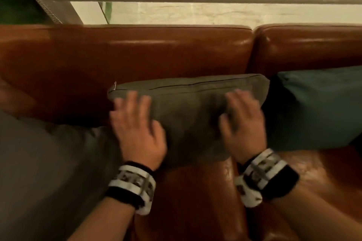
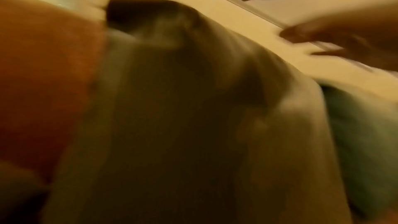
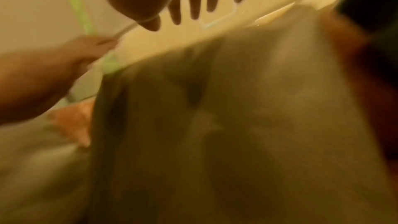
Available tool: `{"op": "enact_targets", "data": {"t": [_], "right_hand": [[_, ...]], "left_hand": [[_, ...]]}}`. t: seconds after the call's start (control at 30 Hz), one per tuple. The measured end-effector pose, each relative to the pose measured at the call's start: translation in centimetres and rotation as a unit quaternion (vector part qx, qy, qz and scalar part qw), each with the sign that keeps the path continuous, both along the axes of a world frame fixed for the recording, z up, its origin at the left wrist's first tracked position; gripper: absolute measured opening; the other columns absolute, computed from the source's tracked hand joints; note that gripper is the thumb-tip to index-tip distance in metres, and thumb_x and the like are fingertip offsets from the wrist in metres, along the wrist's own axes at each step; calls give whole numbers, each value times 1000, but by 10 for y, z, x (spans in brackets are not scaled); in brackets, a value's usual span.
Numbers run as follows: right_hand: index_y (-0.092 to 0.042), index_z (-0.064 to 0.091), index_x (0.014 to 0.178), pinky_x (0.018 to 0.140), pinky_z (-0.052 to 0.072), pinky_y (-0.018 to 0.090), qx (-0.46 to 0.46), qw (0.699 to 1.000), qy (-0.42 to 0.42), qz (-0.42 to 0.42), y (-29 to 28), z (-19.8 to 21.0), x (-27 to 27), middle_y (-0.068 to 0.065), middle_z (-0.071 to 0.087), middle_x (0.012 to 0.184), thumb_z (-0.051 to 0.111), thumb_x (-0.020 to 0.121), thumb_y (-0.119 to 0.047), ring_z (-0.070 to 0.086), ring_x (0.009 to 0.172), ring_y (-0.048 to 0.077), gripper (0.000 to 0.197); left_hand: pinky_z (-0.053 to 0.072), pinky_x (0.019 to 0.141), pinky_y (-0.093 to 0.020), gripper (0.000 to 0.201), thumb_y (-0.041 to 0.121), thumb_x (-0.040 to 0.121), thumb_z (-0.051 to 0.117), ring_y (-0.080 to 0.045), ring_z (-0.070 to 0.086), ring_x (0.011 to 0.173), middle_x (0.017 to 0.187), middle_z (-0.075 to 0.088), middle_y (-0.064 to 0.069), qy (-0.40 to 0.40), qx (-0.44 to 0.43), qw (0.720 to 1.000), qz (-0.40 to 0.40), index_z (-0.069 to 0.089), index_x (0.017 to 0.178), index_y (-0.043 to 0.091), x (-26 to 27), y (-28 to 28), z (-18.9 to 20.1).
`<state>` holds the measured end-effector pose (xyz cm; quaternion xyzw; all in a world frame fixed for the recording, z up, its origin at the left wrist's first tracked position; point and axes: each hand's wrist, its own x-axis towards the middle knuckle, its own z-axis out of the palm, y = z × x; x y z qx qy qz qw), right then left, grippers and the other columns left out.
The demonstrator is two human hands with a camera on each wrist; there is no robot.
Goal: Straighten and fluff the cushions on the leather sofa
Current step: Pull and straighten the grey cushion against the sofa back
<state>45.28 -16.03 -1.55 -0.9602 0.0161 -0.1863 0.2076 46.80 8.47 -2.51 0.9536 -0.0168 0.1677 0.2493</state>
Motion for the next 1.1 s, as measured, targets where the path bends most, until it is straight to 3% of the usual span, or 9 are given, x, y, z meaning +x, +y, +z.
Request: {"op": "enact_targets", "data": {"t": [0.1,0.5,0.6,0.67,0.73,0.8,0.87,0.97,1.1], "right_hand": [[-29,29,152,119,13,56,-151,980,60,115,41,-43,-3,2,24,161,45,95,-47,14,150,25,62],[-33,-1,156,120,0,55,-212,965,155,1,-81,-53,82,-9,-5,164,18,90,-73,-4,151,16,79],[-33,0,155,122,0,49,-108,983,145,39,-96,-45,80,-14,-9,161,18,96,-59,-11,148,5,67],[-26,4,156,123,1,41,63,995,83,0,-92,-47,76,-8,-4,162,27,101,-42,-8,148,6,61],[-17,8,156,123,5,34,212,973,35,-85,-82,-50,71,4,3,164,34,102,-33,1,150,15,62],[-17,23,153,117,22,29,330,926,70,-171,-73,-43,69,7,29,158,39,102,-34,28,144,17,56],[-15,52,131,96,39,24,363,899,112,-219,-74,-34,69,2,59,122,43,102,-36,56,108,14,37],[-12,55,90,58,33,11,292,925,62,-233,-88,-18,73,-8,52,73,47,101,-35,46,64,3,26],[-5,59,94,65,30,24,239,939,87,-232,-99,-6,85,7,58,80,45,100,-41,56,75,22,39]], "left_hand": [[4,117,-61,72,47,91,41,-32,6,150,163,9,1,44,208,962,-172,6,152,36,5,-40,-31],[-1,121,-51,79,72,86,20,-21,-10,151,163,-11,8,119,272,952,-68,-6,153,38,85,43,-37],[-1,123,-44,74,60,92,22,-26,-10,151,163,-14,-4,97,199,974,-49,-4,155,29,77,46,-29],[1,123,-32,67,42,99,28,-28,-5,151,162,-12,-14,44,2,996,77,0,155,18,71,38,-29],[7,119,-18,60,37,104,27,-26,9,151,163,4,-14,87,-235,946,206,11,155,10,71,28,-24],[18,118,-25,57,42,104,22,-26,27,146,158,29,-12,177,-358,885,241,29,152,12,74,21,-19],[22,116,-29,57,44,104,22,-25,32,144,154,36,-11,164,-340,892,247,33,150,13,74,15,-11],[29,112,-33,53,43,104,24,-28,40,137,148,45,-11,116,-278,924,236,38,145,13,74,13,6],[38,88,-34,45,44,103,28,-34,54,118,129,57,-15,132,-283,916,253,45,132,13,87,5,3]]}}
